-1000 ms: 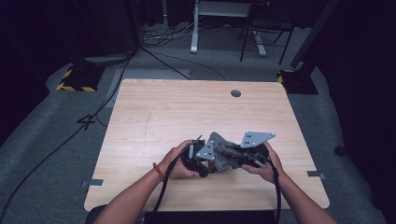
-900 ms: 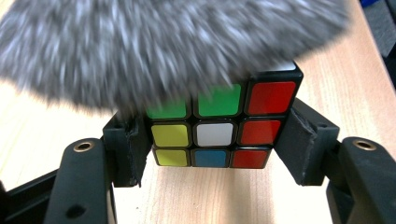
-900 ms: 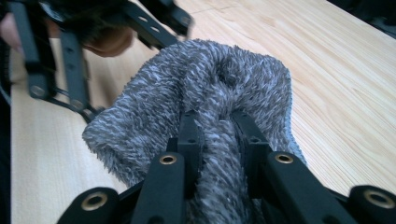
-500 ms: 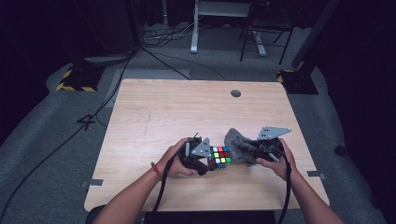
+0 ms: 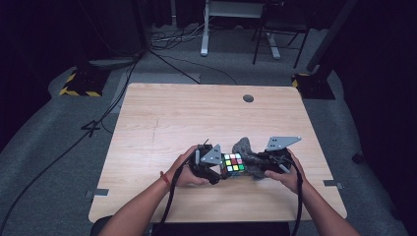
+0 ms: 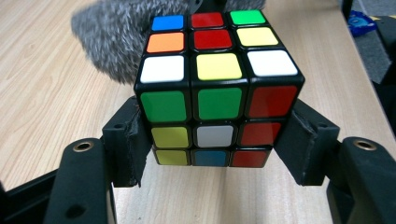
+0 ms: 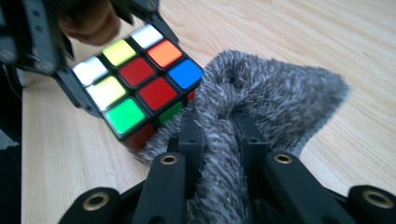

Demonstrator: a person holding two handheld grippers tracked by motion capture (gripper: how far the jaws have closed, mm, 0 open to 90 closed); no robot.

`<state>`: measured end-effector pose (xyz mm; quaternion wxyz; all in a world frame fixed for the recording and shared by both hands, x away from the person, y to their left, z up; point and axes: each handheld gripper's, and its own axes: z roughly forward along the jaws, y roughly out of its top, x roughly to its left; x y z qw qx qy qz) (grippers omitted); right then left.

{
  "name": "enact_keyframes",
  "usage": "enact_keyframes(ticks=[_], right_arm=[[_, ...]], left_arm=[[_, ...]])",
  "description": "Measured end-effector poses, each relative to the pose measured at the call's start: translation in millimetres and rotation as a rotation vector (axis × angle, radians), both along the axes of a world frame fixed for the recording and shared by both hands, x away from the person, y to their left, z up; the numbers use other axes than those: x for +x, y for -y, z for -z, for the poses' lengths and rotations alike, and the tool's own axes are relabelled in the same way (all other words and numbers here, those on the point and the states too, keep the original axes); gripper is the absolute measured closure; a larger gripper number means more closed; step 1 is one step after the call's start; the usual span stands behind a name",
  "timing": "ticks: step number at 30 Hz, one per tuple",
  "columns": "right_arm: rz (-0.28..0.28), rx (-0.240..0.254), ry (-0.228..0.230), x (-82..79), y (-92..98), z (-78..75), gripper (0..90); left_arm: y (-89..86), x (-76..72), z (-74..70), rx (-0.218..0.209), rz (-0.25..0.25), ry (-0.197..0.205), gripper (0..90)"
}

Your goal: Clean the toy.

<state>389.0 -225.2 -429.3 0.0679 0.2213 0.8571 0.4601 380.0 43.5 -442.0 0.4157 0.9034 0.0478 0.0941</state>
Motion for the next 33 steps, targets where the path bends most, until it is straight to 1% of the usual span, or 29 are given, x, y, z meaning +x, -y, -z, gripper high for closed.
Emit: enact_keyframes(ticks=[1, 3, 5, 7, 8, 10, 13, 16, 17, 19, 20, 23, 24, 25, 27, 29, 30, 31, 33], right_arm=[[0.004, 0.016, -0.002, 0.0, -0.1, -0.6, 76.7], [0.004, 0.022, 0.008, -0.6, -0.8, -1.7, 76.9], [0.003, 0.037, 0.002, -0.6, -1.0, -2.4, 77.0], [0.005, 0.033, 0.013, -2.0, -3.2, -3.3, 77.2], [0.005, 0.032, 0.016, -2.5, -4.3, -3.5, 77.2], [0.002, 0.027, 0.022, -3.3, -6.6, -4.0, 77.3], [0.008, 0.025, 0.035, -4.1, -8.9, -4.9, 77.3], [0.012, 0.029, 0.043, -6.1, -10.7, -6.4, 77.5], [0.012, 0.027, 0.051, -6.8, -11.4, -6.8, 77.5], [0.013, 0.038, 0.053, -7.3, -12.4, -7.8, 77.5], [0.015, 0.044, 0.054, -7.2, -12.7, -8.1, 77.5], [0.019, 0.045, 0.059, -7.4, -14.6, -8.4, 77.5], [0.022, 0.047, 0.062, -7.6, -15.0, -8.6, 77.6], [0.022, 0.054, 0.065, -7.5, -15.1, -9.2, 77.6], [0.019, 0.062, 0.067, -7.9, -16.0, -10.6, 77.6], [0.018, 0.062, 0.078, -8.9, -19.2, -11.9, 77.6], [0.012, 0.069, 0.079, -9.1, -20.2, -12.3, 77.7], [0.0, 0.079, 0.079, -9.7, -21.3, -13.2, 77.7], [-0.003, 0.075, 0.081, -11.2, -23.7, -14.1, 77.6]], left_arm=[[0.3, 0.0, 0.0, 0.001, -0.004, 0.002, 33.9], [1.0, -0.5, 0.5, 0.0, -0.013, 0.005, 33.9], [1.4, 0.0, 0.8, 0.006, -0.014, 0.006, 33.7], [2.6, -0.1, 1.8, 0.015, -0.023, 0.008, 33.6], [2.6, -0.3, 2.1, 0.022, -0.02, 0.001, 33.3], [3.4, -0.1, 2.8, 0.027, -0.027, 0.008, 33.1], [4.4, 0.4, 3.4, 0.036, -0.036, 0.007, 32.9], [4.4, 1.3, 3.4, 0.048, -0.038, 0.013, 33.0], [4.0, 1.9, 3.3, 0.049, -0.045, -0.001, 33.1], [3.2, 4.2, 3.7, 0.05, -0.052, -0.004, 33.2], [2.9, 5.0, 4.5, 0.047, -0.058, -0.015, 33.2], [4.6, 5.6, 6.1, 0.056, -0.07, -0.008, 33.2], [4.8, 5.6, 6.4, 0.052, -0.075, -0.017, 33.0], [5.5, 6.0, 6.9, 0.051, -0.076, -0.015, 32.9], [7.2, 5.9, 7.9, 0.07, -0.083, -0.005, 32.9], [9.0, 7.0, 9.9, 0.075, -0.079, -0.007, 32.8], [9.8, 7.0, 11.4, 0.088, -0.083, -0.01, 32.8], [10.1, 7.2, 11.9, 0.091, -0.082, -0.006, 32.9], [10.0, 7.2, 12.3, 0.091, -0.079, 0.001, 32.9]])
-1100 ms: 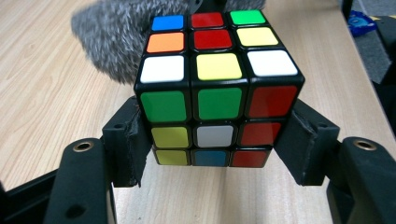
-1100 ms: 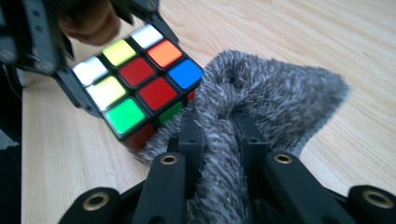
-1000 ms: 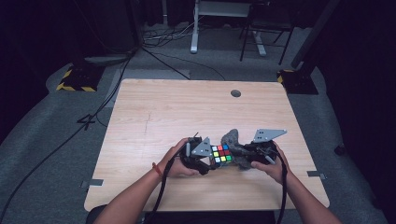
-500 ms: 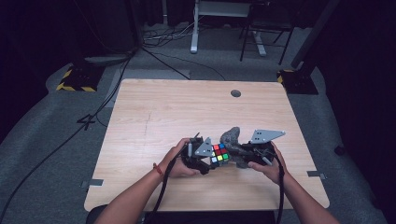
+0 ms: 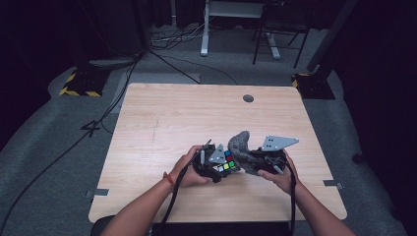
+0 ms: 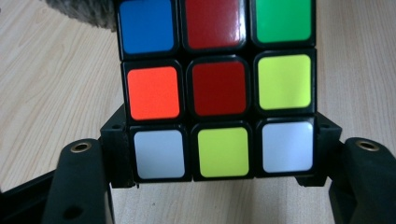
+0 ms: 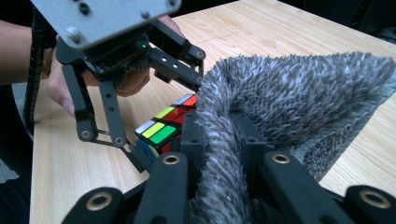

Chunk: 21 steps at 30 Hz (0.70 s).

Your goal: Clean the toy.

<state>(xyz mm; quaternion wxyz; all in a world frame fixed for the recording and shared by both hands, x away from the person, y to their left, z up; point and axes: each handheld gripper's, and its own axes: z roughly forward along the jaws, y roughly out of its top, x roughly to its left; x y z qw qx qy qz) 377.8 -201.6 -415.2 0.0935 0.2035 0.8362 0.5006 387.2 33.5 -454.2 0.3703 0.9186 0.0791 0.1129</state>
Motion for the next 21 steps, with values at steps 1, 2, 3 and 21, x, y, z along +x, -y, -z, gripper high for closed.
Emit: enact_keyframes(ticks=[1, 2, 3, 21], right_arm=[[-0.002, 0.001, 0.002, -0.1, -0.1, -0.4, 77.6], [-0.003, 0.008, -0.003, 0.1, 0.9, -0.9, 77.6], [-0.01, 0.015, -0.009, 0.1, 2.8, -1.2, 77.6], [-0.117, 0.065, -0.069, -3.8, 13.9, -2.5, 77.7]], left_arm=[[-0.4, -0.2, -0.4, -0.004, 0.0, -0.001, 33.0], [-0.7, -0.6, -1.2, -0.004, 0.008, -0.001, 33.1], [-1.1, -1.4, -2.0, -0.004, 0.015, 0.008, 33.2], [-0.4, -6.1, -1.6, -0.004, 0.038, 0.037, 33.3]])
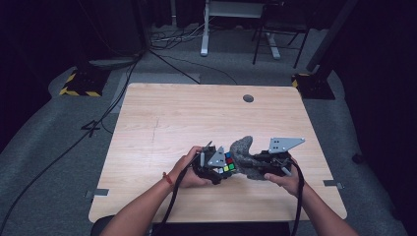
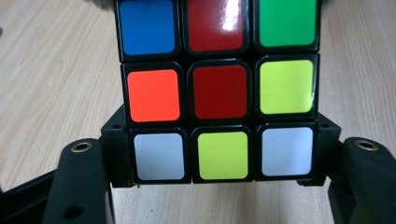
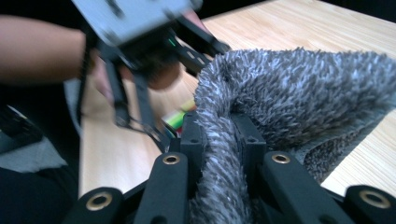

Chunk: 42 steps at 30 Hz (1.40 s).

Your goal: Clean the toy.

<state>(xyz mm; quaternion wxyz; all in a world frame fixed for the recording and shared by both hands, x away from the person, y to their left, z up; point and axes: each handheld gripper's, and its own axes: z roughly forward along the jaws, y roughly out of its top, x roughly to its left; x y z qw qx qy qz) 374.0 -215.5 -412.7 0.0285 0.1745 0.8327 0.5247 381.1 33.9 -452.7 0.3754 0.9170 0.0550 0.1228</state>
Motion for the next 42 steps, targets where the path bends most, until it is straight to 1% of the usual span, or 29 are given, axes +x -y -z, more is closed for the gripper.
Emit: enact_keyframes(ticks=[1, 3, 5, 7, 9, 10, 11, 13, 14, 15, 16, 18, 19, 20, 21, 22, 24, 25, 27, 28, 30, 32, 35, 37, 38, 40, 42], right_arm=[[0.006, -0.017, 0.012, -0.6, -1.5, -0.3, 77.6], [0.025, -0.053, 0.028, -1.1, -2.2, 0.1, 77.6], [0.052, -0.109, 0.057, -0.8, -0.5, 1.8, 77.6], [0.074, -0.115, 0.032, 2.3, 5.4, 5.7, 77.6], [0.096, -0.142, 0.027, 4.3, 10.1, 9.6, 77.7], [0.103, -0.14, 0.018, 5.2, 12.2, 11.3, 77.7], [0.106, -0.15, 0.016, 5.8, 13.0, 12.5, 77.7], [0.12, -0.194, 0.036, 6.0, 12.3, 14.0, 77.7], [0.121, -0.189, 0.025, 7.0, 12.7, 15.5, 77.7], [0.122, -0.192, 0.02, 7.7, 12.8, 16.3, 77.7], [0.123, -0.203, 0.026, 7.6, 12.3, 16.7, 77.7], [0.11, -0.166, 0.016, 6.8, 12.5, 15.5, 77.7], [0.103, -0.16, 0.02, 5.9, 11.9, 14.2, 77.7], [0.089, -0.137, 0.033, 3.4, 10.7, 11.1, 77.7], [0.073, -0.106, 0.034, 1.3, 10.0, 8.1, 77.7], [0.063, -0.092, 0.036, -0.7, 8.7, 4.8, 77.7], [0.041, -0.064, 0.05, -4.1, 6.2, 0.3, 77.7], [0.035, -0.048, 0.052, -5.7, 4.8, -1.9, 77.7], [0.029, -0.053, 0.071, -8.5, 1.1, -4.5, 77.6], [0.028, -0.042, 0.071, -8.5, 1.0, -4.6, 77.6], [0.038, -0.059, 0.08, -7.0, 0.7, -3.9, 77.6], [0.058, -0.074, 0.071, -3.5, 1.6, -1.6, 77.6], [0.102, -0.131, 0.065, 3.4, 4.5, 4.8, 77.6], [0.108, -0.154, 0.056, 5.9, 6.9, 8.6, 77.7], [0.115, -0.179, 0.055, 6.9, 8.6, 11.1, 77.6], [0.109, -0.172, 0.025, 7.6, 12.5, 14.5, 77.7], [0.107, -0.199, 0.031, 6.9, 13.8, 16.0, 77.7]], left_arm=[[-0.5, -0.3, 0.2, 0.002, -0.004, 0.007, 33.3], [-2.2, -0.4, -0.1, -0.004, -0.001, 0.005, 33.4], [-3.3, -1.7, -2.1, -0.017, 0.002, 0.011, 33.4], [-4.0, -2.9, -5.0, -0.033, 0.004, 0.018, 33.4], [-5.5, -3.4, -7.8, -0.045, 0.002, 0.02, 33.4], [-6.1, -3.4, -8.9, -0.047, 0.001, 0.019, 33.4], [-6.8, -3.4, -9.4, -0.051, -0.002, 0.019, 33.4], [-8.4, -2.5, -10.7, -0.065, -0.002, 0.017, 33.4], [-8.9, -2.7, -11.0, -0.061, -0.005, 0.015, 33.4], [-9.1, -2.9, -11.0, -0.061, -0.004, 0.025, 33.4], [-9.7, -2.7, -11.2, -0.066, -0.001, 0.02, 33.4], [-9.6, -2.0, -11.2, -0.058, -0.007, 0.026, 33.4], [-9.2, -1.4, -10.5, -0.058, -0.008, 0.029, 33.4], [-9.2, -1.2, -9.5, -0.063, -0.008, 0.017, 33.4], [-8.8, -1.4, -9.1, -0.051, -0.01, 0.023, 33.4], [-7.9, -1.6, -8.5, -0.041, -0.008, 0.03, 33.4], [-6.1, -1.8, -7.0, -0.04, 0.0, 0.019, 33.4], [-4.8, -2.6, -6.1, -0.03, -0.002, 0.03, 33.4], [-4.4, -2.6, -5.7, -0.028, 0.001, 0.024, 33.4], [-4.6, -2.9, -5.9, -0.03, 0.0, 0.023, 33.4], [-5.4, -3.7, -6.9, -0.031, 0.005, 0.023, 33.4], [-5.8, -4.7, -7.8, -0.041, 0.013, 0.022, 33.4], [-5.4, -5.9, -9.1, -0.046, 0.02, 0.027, 33.4], [-6.1, -6.4, -10.2, -0.049, 0.023, 0.03, 33.4], [-7.1, -6.4, -11.4, -0.057, 0.022, 0.026, 33.4], [-8.4, -6.2, -13.2, -0.067, 0.026, 0.028, 33.5], [-9.8, -5.8, -14.8, -0.074, 0.019, 0.032, 33.5]])
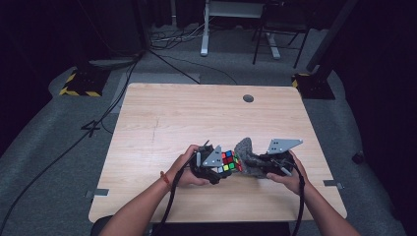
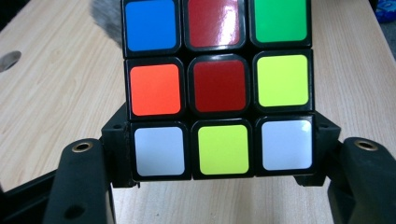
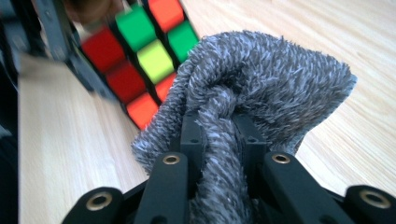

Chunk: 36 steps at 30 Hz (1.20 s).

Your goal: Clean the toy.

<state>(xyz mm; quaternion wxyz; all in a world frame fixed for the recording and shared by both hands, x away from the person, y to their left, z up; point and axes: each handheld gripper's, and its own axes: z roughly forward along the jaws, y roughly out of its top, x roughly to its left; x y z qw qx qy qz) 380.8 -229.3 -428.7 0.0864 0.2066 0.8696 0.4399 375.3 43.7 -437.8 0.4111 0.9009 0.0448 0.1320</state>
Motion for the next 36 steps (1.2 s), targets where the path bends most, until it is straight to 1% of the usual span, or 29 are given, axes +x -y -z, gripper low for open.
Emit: enact_keyframes(ticks=[1, 2, 3, 5, 6, 7, 8, 9, 10, 11, 12, 14, 16, 17, 18, 19, 20, 21, 22, 24, 26, 27, 28, 29, 30, 32, 33, 35, 36], right_arm=[[-0.01, 0.019, -0.009, -0.8, 1.1, 0.3, 77.7], [-0.025, 0.025, -0.015, -1.9, 1.3, -0.2, 77.7], [-0.036, 0.026, -0.008, -3.8, 0.8, -1.5, 77.7], [-0.072, 0.071, -0.008, -8.6, -0.6, -5.7, 77.7], [-0.083, 0.068, 0.007, -11.8, -2.7, -8.4, 77.6], [-0.095, 0.078, 0.018, -14.5, -4.3, -11.2, 77.6], [-0.104, 0.097, 0.026, -16.5, -5.6, -14.0, 77.7], [-0.108, 0.104, 0.035, -18.1, -7.0, -16.8, 77.6], [-0.115, 0.115, 0.039, -18.8, -8.0, -18.4, 77.6], [-0.119, 0.138, 0.044, -19.6, -9.3, -20.6, 77.6], [-0.116, 0.146, 0.047, -19.9, -10.6, -21.8, 77.6], [-0.108, 0.135, 0.068, -20.0, -13.5, -22.6, 77.6], [-0.081, 0.126, 0.07, -17.7, -14.1, -21.6, 77.6], [-0.07, 0.117, 0.071, -15.9, -13.5, -20.6, 77.7], [-0.057, 0.116, 0.062, -13.7, -12.0, -19.4, 77.7], [-0.043, 0.109, 0.057, -11.7, -10.6, -17.8, 77.7], [-0.034, 0.086, 0.055, -10.4, -9.5, -16.3, 77.7], [-0.03, 0.076, 0.048, -8.8, -8.0, -14.4, 77.7], [-0.027, 0.078, 0.036, -7.5, -6.2, -12.5, 77.7], [-0.022, 0.04, 0.03, -6.3, -4.5, -9.3, 77.7], [-0.021, 0.039, 0.015, -5.7, -2.4, -6.5, 77.7], [-0.027, 0.028, 0.004, -6.0, -1.7, -5.0, 77.7], [-0.028, 0.023, 0.004, -7.1, -1.3, -4.2, 77.6], [-0.044, 0.039, 0.0, -8.2, -0.8, -3.9, 77.7], [-0.064, 0.056, -0.005, -9.8, -0.8, -4.5, 77.7], [-0.086, 0.063, 0.01, -14.0, -2.9, -7.5, 77.6], [-0.102, 0.085, 0.015, -16.4, -4.1, -9.8, 77.6], [-0.111, 0.098, 0.036, -19.6, -7.3, -15.1, 77.6], [-0.118, 0.123, 0.04, -20.4, -7.9, -16.8, 77.5]], left_arm=[[-1.1, 0.3, -0.9, -0.007, 0.0, 0.0, 33.5], [-1.5, 0.5, -1.0, -0.01, -0.001, -0.001, 33.5], [-1.6, 0.6, -0.7, -0.008, -0.006, -0.001, 33.5], [-1.6, 1.7, 0.7, 0.002, -0.01, -0.003, 33.5], [-1.1, 2.0, 1.3, 0.007, -0.01, 0.001, 33.5], [-0.3, 2.0, 2.1, 0.014, -0.014, -0.006, 33.5], [1.0, 2.0, 3.3, 0.019, -0.012, -0.008, 33.4], [2.2, 1.6, 4.4, 0.026, -0.013, -0.01, 33.4], [4.2, 1.1, 6.5, 0.038, -0.007, -0.01, 33.4], [6.2, 0.4, 8.3, 0.048, -0.003, -0.01, 33.5], [8.0, -0.4, 10.2, 0.058, -0.002, -0.01, 33.5], [10.0, -1.2, 11.9, 0.068, 0.013, -0.014, 33.5], [10.1, -2.2, 11.0, 0.062, 0.014, -0.004, 33.5], [9.4, -2.5, 10.1, 0.056, 0.015, -0.007, 33.5], [8.4, -2.5, 9.1, 0.044, 0.018, -0.007, 33.5], [7.3, -3.0, 7.9, 0.041, 0.019, -0.009, 33.5], [6.7, -3.4, 7.0, 0.036, 0.02, -0.007, 33.5], [6.0, -3.5, 5.9, 0.03, 0.021, -0.003, 33.5], [5.4, -3.5, 5.0, 0.026, 0.022, -0.004, 33.5], [4.0, -3.3, 3.3, 0.021, 0.019, 0.002, 33.5], [1.8, -2.2, 0.9, 0.014, 0.016, 0.001, 33.5], [0.9, -1.8, 0.2, 0.009, 0.009, 0.004, 33.5], [-0.3, -1.1, -0.5, 0.004, 0.005, 0.001, 33.5], [-1.1, -0.1, -0.6, 0.0, 0.001, -0.006, 33.5], [-1.5, 0.7, -0.5, 0.005, -0.003, 0.003, 33.5], [-1.8, 1.6, 0.6, 0.008, -0.01, -0.004, 33.5], [-1.7, 2.5, 1.5, 0.003, -0.011, -0.016, 33.4], [0.0, 3.6, 3.9, 0.012, -0.011, -0.021, 33.4], [1.4, 3.0, 5.2, 0.018, -0.01, -0.019, 33.4]])
